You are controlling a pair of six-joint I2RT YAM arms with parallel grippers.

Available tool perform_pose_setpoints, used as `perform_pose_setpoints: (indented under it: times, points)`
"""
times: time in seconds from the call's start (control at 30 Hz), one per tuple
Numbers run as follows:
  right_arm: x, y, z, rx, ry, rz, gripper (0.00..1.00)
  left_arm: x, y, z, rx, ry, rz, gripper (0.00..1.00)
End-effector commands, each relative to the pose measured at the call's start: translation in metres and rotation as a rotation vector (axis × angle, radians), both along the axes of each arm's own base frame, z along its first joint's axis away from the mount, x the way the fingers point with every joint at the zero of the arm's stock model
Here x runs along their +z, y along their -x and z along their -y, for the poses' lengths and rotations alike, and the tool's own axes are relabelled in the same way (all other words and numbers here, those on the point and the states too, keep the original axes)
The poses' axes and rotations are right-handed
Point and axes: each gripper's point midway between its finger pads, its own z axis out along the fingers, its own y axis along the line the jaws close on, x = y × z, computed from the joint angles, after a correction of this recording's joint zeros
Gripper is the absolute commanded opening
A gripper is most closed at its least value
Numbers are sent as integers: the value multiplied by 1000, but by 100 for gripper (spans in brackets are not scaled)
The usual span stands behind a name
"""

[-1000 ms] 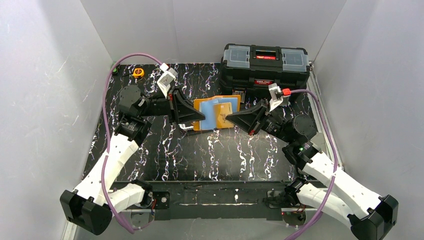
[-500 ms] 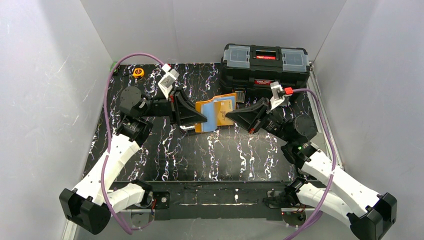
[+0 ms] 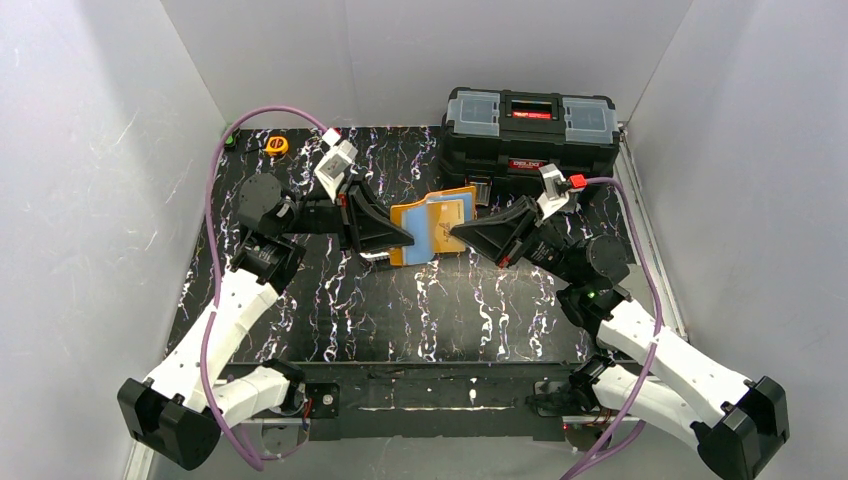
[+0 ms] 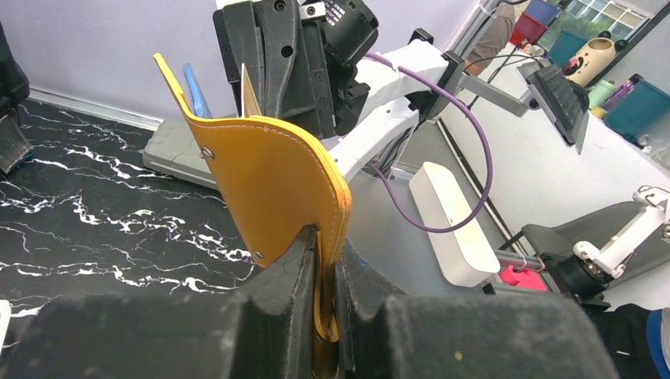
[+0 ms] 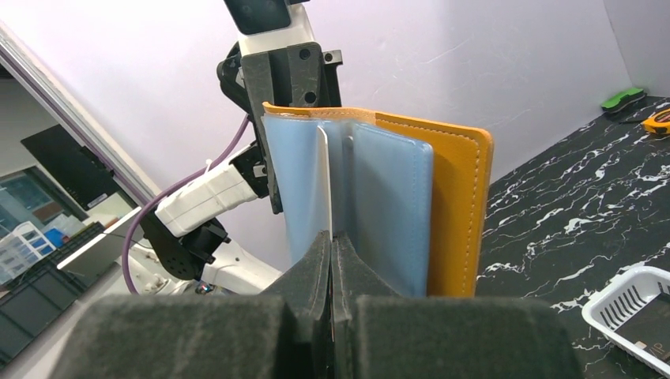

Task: Put the credit cards into the card holder
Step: Insert the credit card into the card holder.

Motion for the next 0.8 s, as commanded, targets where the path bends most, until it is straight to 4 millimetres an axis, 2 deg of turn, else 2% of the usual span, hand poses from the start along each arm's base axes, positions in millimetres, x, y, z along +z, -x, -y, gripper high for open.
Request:
perform_pose_setpoints:
  times: [0.0,0.37,0.5,0.77]
  points:
    - [21,6,6,3,-81,54,1,9,14,-1,-32,2,81,0]
    - [23,11,13,-44,-22,108,1,-1,-4,-1,82,-65,98,5]
    - [15,8,12,-54,15,101,1,-8,-10,-1,121,-85,89,8]
    - [10,8,9,-49,43,111,1,-16,-18,0,147,-103,81,12]
